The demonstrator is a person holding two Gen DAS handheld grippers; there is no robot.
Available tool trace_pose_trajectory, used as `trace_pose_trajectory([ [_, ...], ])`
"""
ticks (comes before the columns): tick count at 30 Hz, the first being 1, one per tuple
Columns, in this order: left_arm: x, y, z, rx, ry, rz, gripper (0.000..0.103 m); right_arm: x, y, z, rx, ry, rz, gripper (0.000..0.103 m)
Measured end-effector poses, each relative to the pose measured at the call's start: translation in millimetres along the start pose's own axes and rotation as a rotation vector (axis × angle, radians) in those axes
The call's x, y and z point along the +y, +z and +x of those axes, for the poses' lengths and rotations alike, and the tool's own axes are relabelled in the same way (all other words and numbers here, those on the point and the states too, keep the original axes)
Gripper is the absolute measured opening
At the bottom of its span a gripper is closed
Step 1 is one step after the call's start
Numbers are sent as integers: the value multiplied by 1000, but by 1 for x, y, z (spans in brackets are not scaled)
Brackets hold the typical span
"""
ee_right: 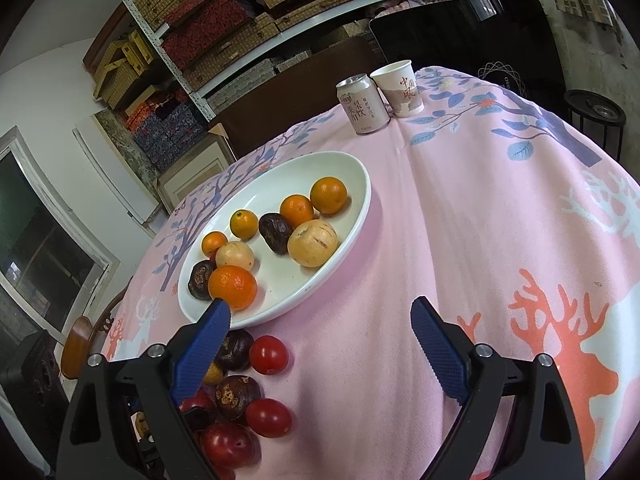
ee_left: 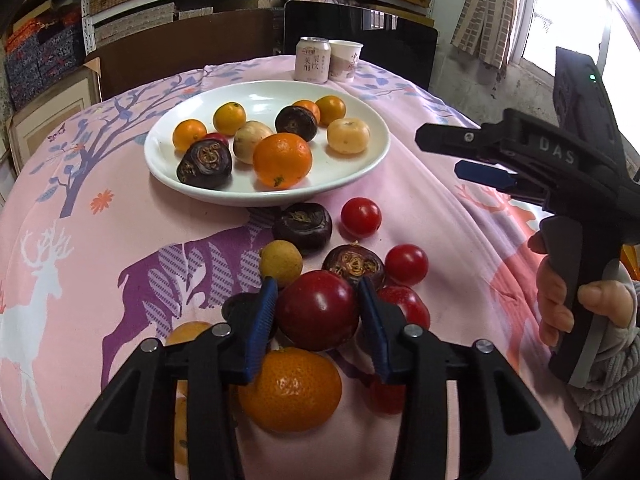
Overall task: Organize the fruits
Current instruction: 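Grasp a large red tomato with the left gripper while the right grasps a red tomato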
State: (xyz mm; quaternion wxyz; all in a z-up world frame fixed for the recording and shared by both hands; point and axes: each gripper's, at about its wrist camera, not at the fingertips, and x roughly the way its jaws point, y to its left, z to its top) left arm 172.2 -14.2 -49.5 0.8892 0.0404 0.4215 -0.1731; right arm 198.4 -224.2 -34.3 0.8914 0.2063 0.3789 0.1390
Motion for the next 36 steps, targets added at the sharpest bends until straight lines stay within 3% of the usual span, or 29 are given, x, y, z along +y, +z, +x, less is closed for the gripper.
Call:
trace_pose_trajectory([
  [11, 26, 3, -23, -69, -21, -102, 41, 24, -16, 27, 121, -37, -153, 91],
  [18, 41, 6, -28, -80, -16, -159, 41, 22, -18, 39, 193, 40, -108, 62],
  [25, 54, 6, -34, -100, -16, -207, 39, 26, -17, 47, 206, 75, -84, 59],
  [28, 53, 6, -30, -79, -18, -205, 39, 29, -17, 50, 213, 74, -99, 50],
  [31, 47, 5, -24, -37, -80, -185, 39, 28, -17, 50, 219, 86, -87, 46],
  [36, 8, -1, -21, -15, -114, -8, 39, 30, -18, 53, 237, 107, -99, 38],
])
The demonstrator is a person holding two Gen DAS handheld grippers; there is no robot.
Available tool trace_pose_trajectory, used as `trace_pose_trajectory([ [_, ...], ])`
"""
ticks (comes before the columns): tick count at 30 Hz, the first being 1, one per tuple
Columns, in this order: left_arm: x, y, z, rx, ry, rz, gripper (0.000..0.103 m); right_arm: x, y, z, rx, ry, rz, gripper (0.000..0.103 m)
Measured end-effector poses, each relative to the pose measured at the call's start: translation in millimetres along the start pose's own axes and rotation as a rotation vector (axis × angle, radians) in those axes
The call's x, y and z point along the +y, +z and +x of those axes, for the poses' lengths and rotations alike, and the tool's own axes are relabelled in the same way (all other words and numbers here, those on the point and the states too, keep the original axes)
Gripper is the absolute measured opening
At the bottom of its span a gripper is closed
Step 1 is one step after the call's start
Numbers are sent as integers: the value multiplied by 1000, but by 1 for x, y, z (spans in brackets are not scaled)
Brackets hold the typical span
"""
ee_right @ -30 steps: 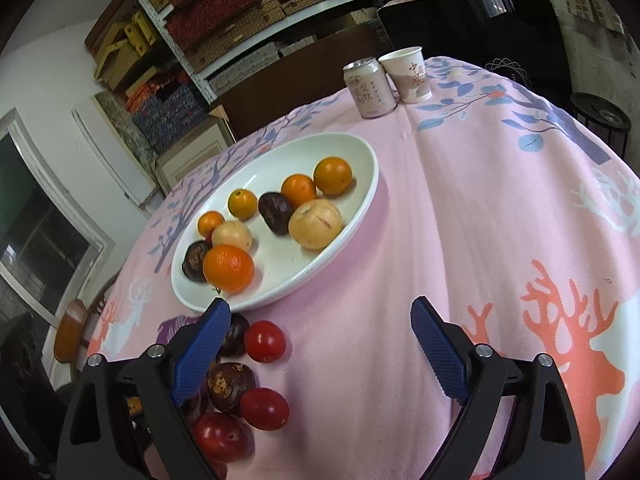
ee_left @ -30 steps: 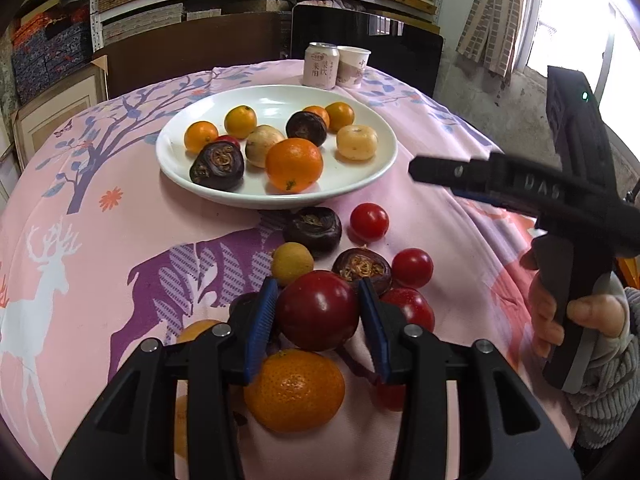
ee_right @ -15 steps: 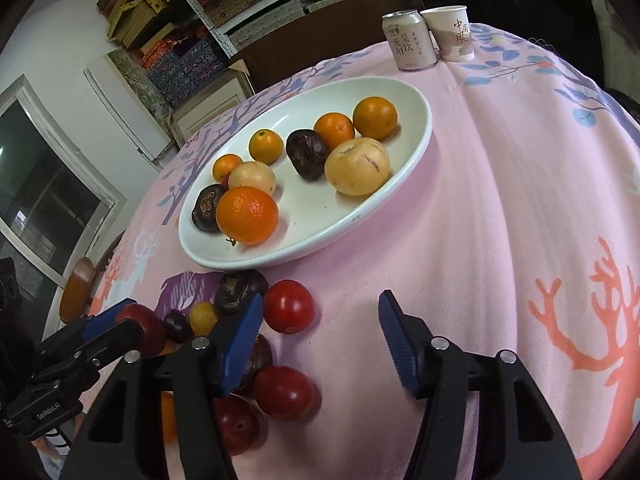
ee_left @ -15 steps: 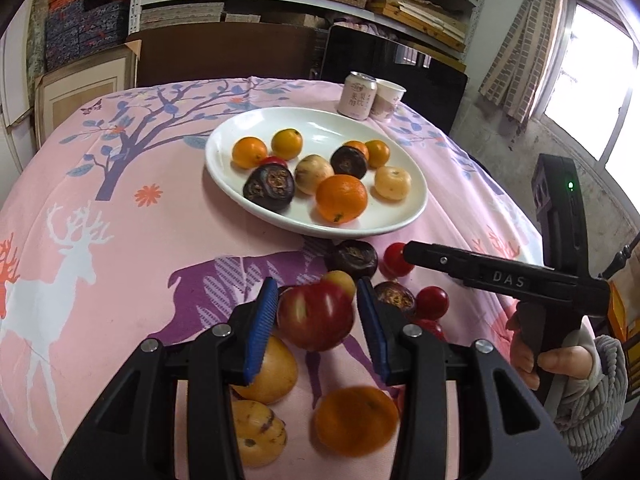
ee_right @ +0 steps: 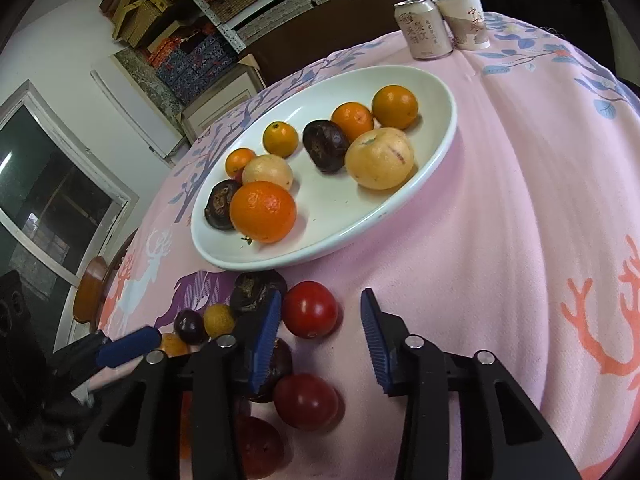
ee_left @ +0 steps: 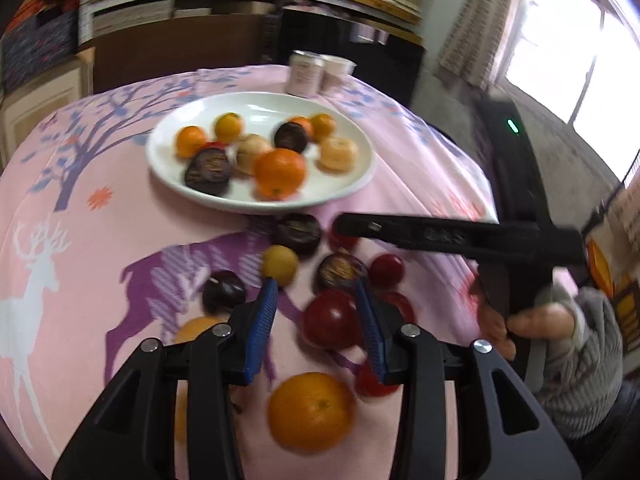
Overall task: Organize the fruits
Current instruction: 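Grasp a large red tomato with the left gripper while the right grasps a red tomato, then carry both red tomatoes onto the white plate and release them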
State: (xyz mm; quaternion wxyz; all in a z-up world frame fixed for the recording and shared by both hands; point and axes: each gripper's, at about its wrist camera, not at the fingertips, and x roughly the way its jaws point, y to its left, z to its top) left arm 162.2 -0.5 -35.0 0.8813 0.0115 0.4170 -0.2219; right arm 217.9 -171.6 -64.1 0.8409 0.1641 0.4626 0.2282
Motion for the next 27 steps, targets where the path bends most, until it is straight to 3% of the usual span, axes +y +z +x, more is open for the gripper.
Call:
trace_pose_trajectory([
  [4, -17, -7, 14, 40, 38, 75, 40, 5, 1, 3, 6, 4, -24, 33],
  [9, -1, -8, 20, 93, -37, -11, 40, 7, -2, 4, 11, 9, -36, 29],
  [13, -7, -11, 24, 113, -42, 20, 41, 6, -2, 4, 14, 14, -28, 29],
  [15, -13, -14, 34, 137, -41, 40, 47, 6, -2, 4, 13, 11, -33, 29],
  [17, -20, -14, 35, 125, -16, 70, 47, 5, -2, 4, 13, 14, -29, 29],
  [19, -20, -15, 33, 116, -21, 69, 41, 4, -2, 3, 14, 25, -14, 29],
  [22, -13, -12, 34, 121, -50, 25, 41, 1, -2, 3, 14, 30, 0, 29],
  [27, -14, -12, 34, 106, -32, 27, 40, 0, -1, 2, 15, 28, -3, 29],
])
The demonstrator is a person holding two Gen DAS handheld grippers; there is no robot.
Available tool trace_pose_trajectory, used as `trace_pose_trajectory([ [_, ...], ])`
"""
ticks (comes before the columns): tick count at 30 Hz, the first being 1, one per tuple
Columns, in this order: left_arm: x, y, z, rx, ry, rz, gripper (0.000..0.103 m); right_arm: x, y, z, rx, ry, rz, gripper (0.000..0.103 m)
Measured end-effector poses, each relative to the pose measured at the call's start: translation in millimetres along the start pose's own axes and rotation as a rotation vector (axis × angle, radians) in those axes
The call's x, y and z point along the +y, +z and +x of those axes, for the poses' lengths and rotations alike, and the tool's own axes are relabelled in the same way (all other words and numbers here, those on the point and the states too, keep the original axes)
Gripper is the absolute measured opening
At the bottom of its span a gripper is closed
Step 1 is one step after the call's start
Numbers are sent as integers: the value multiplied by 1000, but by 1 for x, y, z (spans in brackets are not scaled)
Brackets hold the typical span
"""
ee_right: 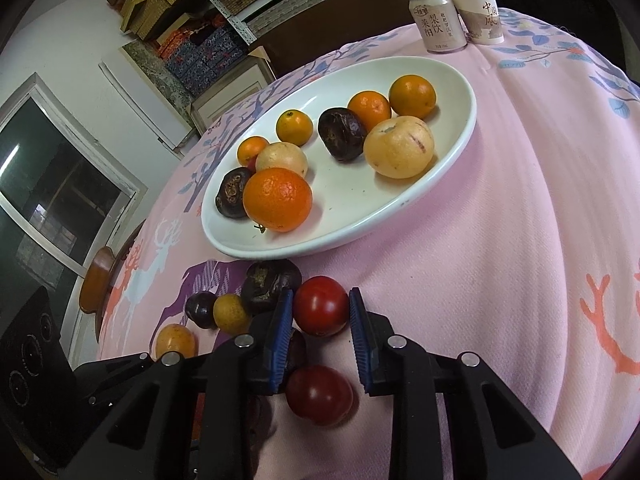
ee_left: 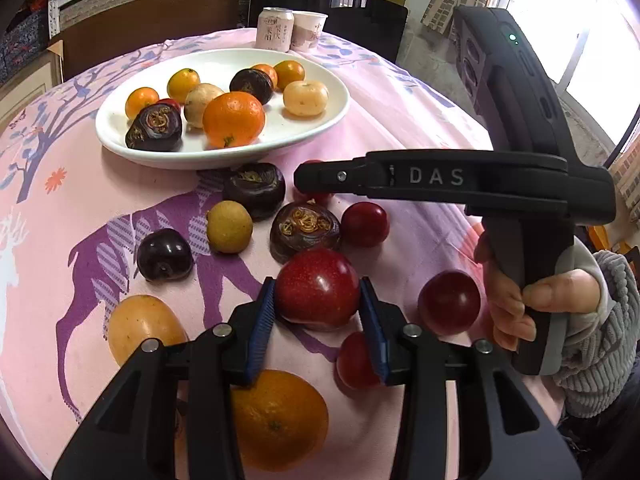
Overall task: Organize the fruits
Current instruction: 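Carry both red tomatoes onto the white plate and release them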
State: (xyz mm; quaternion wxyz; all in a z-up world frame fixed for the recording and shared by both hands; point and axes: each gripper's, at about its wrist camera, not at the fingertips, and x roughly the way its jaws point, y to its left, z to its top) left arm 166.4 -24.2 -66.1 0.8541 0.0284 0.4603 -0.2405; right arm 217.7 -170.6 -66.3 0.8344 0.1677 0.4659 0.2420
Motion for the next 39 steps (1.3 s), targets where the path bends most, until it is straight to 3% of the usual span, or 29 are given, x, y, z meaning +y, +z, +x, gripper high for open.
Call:
trace_pose_trajectory([
  [8, 5, 0, -24, -78, -31, -19, 40, -7, -1, -22, -61, 31, 32, 29],
  [15, 25, 18, -43, -145, 33, -93, 40, -17, 7, -53, -174, 34, 78, 29],
  [22, 64, 90, -34, -159, 97, -194, 40, 2, 50, -45, -159, -3, 10, 28],
  [29, 96, 177, 21, -87, 113, -252, 40, 14, 52, -22, -156, -62, -89, 29],
  [31, 96, 194, 41, -64, 130, -244, 41, 16, 51, -22, -161, -60, -101, 33],
  [33, 98, 202, 60, -37, 144, -257, 40, 17, 49, -25, -171, -72, -113, 62],
  [35, 100, 205, 65, -53, 130, -275, 42, 17, 49, -31, -189, -63, -119, 63],
  [39, 98, 202, 50, -100, 133, -296, 65, 11, 49, -43, -217, -25, -82, 65],
])
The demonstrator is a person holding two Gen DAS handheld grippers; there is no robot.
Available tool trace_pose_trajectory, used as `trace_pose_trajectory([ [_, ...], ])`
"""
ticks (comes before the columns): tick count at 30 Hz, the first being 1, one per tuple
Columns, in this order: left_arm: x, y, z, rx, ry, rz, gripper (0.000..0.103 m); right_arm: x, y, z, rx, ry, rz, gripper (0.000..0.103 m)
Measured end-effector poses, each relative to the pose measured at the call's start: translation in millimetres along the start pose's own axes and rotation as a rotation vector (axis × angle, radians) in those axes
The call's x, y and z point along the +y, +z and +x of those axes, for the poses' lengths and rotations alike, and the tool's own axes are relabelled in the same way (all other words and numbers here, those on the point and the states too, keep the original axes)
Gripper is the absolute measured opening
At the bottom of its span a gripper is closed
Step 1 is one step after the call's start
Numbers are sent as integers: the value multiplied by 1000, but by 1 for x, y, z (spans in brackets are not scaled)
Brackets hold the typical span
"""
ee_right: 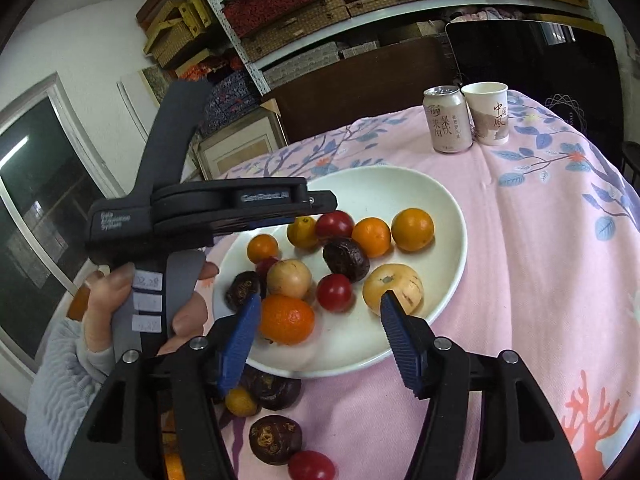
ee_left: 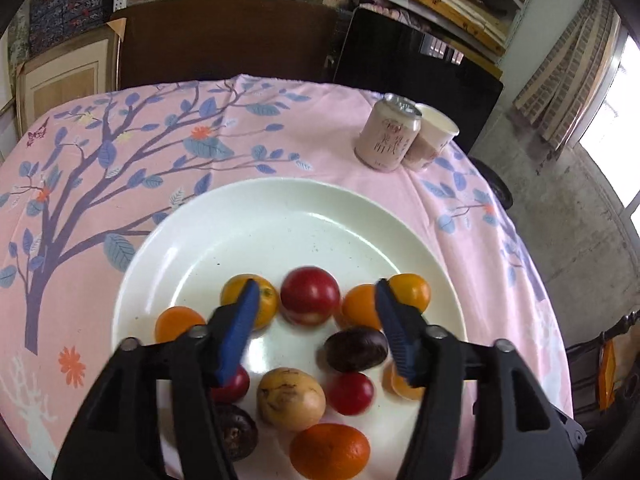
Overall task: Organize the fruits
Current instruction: 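Carry both red tomatoes onto the white plate and release them, then grasp a dark plum with the left gripper while the right grasps a dark purple fruit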
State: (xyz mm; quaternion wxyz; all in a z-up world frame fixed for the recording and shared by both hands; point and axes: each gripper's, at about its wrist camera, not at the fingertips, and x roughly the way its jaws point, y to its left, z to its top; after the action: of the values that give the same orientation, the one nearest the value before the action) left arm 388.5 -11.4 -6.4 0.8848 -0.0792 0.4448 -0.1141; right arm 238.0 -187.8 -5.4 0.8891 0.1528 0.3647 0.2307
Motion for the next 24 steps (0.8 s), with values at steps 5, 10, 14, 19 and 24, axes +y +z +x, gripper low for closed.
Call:
trace_pose_trajectory([
  [5, 16, -22, -50, -56, 6, -34, 80, -21, 0, -8, -34, -29, 84, 73],
  [10, 58, -82, -114, -145, 92, -85, 89, -48, -6, -11, -38, -36, 194, 73],
  [14, 99, -138, -142, -165, 101, -190, 89, -63, -23, -19, -37, -8, 306, 80],
  [19, 118, -177, -139, -131, 66, -226, 89, -64, -49, -34, -46, 9, 352, 85],
  [24, 70, -185, -129, -139, 130, 37, 89, -62, -52, -37, -55, -21, 329, 85],
])
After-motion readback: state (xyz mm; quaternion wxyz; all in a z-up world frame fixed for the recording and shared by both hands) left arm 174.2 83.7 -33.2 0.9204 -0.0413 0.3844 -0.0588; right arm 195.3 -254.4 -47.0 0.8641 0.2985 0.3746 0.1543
